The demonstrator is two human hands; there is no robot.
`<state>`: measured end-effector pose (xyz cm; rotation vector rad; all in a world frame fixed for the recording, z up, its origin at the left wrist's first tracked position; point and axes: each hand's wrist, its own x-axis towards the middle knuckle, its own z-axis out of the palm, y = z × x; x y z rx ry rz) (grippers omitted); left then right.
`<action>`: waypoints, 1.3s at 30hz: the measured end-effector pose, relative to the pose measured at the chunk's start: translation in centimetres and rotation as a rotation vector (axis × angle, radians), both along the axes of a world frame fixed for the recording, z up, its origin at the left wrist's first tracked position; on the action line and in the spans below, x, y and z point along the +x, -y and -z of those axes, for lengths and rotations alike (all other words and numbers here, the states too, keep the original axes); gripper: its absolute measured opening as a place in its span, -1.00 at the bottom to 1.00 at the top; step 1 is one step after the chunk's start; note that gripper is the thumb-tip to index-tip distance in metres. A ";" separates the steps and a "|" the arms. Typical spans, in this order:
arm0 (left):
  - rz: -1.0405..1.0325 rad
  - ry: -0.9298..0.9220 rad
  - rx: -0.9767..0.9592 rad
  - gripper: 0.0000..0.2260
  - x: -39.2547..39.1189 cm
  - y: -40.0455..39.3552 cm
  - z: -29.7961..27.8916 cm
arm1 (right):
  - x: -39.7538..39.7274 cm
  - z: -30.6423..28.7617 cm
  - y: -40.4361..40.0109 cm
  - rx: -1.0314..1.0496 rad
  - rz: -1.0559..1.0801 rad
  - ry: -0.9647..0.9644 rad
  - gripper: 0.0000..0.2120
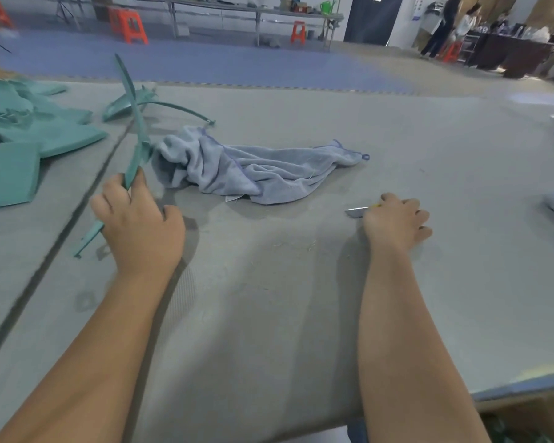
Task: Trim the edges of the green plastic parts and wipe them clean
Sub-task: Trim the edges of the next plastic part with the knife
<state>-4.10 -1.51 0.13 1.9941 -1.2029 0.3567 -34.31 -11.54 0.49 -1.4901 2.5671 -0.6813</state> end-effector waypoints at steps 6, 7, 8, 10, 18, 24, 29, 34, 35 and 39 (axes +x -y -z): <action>0.095 0.140 0.123 -0.60 -0.2 0.0 0.3 | 0.3 0.1 0.0 -0.014 0.082 0.004 -0.72; 0.115 0.140 0.198 -0.64 -0.3 0.2 0.5 | 0.2 0.1 0.0 -0.013 0.090 -0.001 -0.71; 0.126 0.141 0.261 -0.68 -0.3 0.3 0.7 | 0.2 0.2 0.1 -0.013 0.094 -0.015 -0.71; 0.124 0.128 0.294 -0.69 -0.2 0.6 1.0 | 0.4 -0.1 0.2 -0.081 0.081 -0.012 -0.74; -0.075 -0.129 -0.101 -0.47 1.0 0.1 -0.5 | 11.5 -2.2 -2.1 -0.472 -0.594 0.630 -0.89; 0.084 0.117 0.021 -0.58 1.4 0.0 -0.4 | 16.9 -2.4 -2.3 -0.306 -0.649 1.190 -0.81; 0.342 0.238 0.353 -0.71 -0.2 0.9 1.4 | 16.2 -0.6 -1.9 -0.272 -0.465 1.560 -0.77; 0.305 0.195 0.406 -0.61 -0.5 0.6 0.9 | 15.0 0.2 -1.6 -0.221 -0.533 1.223 -0.69; 0.234 0.224 0.357 -0.61 -0.7 0.4 0.5 | 15.0 0.2 -1.7 -0.207 -0.540 1.199 -0.70; -0.070 0.255 -0.098 -0.70 -0.1 -0.5 -1.3 | 15.3 0.4 -2.2 -0.170 -0.600 1.113 -0.74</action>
